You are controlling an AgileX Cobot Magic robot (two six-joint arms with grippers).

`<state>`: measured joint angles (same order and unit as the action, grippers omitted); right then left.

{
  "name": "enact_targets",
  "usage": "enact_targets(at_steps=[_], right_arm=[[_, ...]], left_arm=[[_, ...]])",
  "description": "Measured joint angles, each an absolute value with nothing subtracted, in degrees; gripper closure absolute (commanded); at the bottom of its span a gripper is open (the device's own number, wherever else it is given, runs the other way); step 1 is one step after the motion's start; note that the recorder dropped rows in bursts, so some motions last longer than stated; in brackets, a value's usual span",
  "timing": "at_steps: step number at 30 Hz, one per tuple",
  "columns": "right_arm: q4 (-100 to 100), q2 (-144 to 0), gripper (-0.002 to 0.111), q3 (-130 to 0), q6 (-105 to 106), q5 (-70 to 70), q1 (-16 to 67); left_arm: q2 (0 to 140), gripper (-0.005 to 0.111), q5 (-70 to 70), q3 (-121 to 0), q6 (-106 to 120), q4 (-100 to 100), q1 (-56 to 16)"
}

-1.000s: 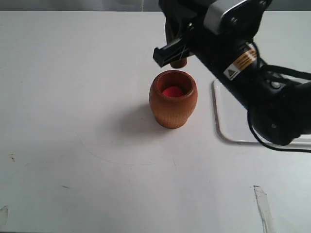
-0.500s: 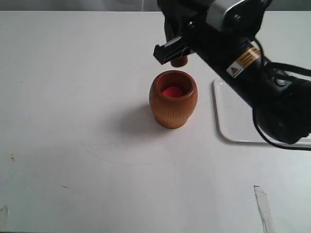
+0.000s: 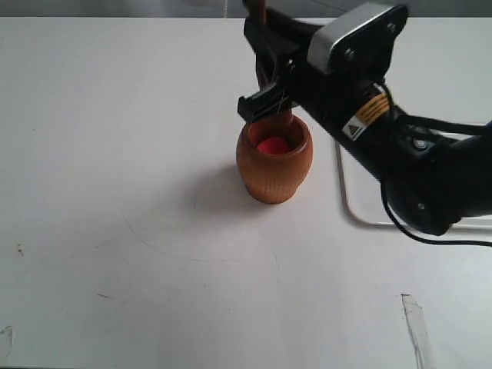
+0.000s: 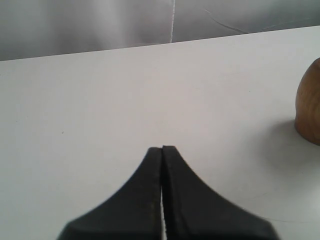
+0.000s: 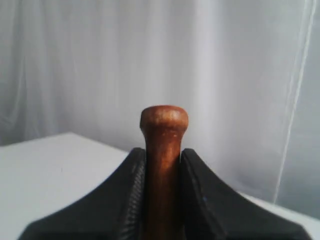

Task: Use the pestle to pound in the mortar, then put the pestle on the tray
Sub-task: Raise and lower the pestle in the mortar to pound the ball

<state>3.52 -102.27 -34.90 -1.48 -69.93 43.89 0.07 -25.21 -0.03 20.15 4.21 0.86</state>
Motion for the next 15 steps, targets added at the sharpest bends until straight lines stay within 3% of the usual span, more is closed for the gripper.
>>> enact_targets(at_steps=[7, 15], right_arm=[[3.5, -110.6, 0.108, -34.6, -1.6, -68.8, 43.9], [3.3, -104.3, 0.108, -34.4, -1.6, -68.6, 43.9]], left_arm=[[0.1, 0.107, -25.2, 0.0, 20.1, 4.2, 0.9], [0.1, 0.107, -25.2, 0.0, 20.1, 4.2, 0.9]])
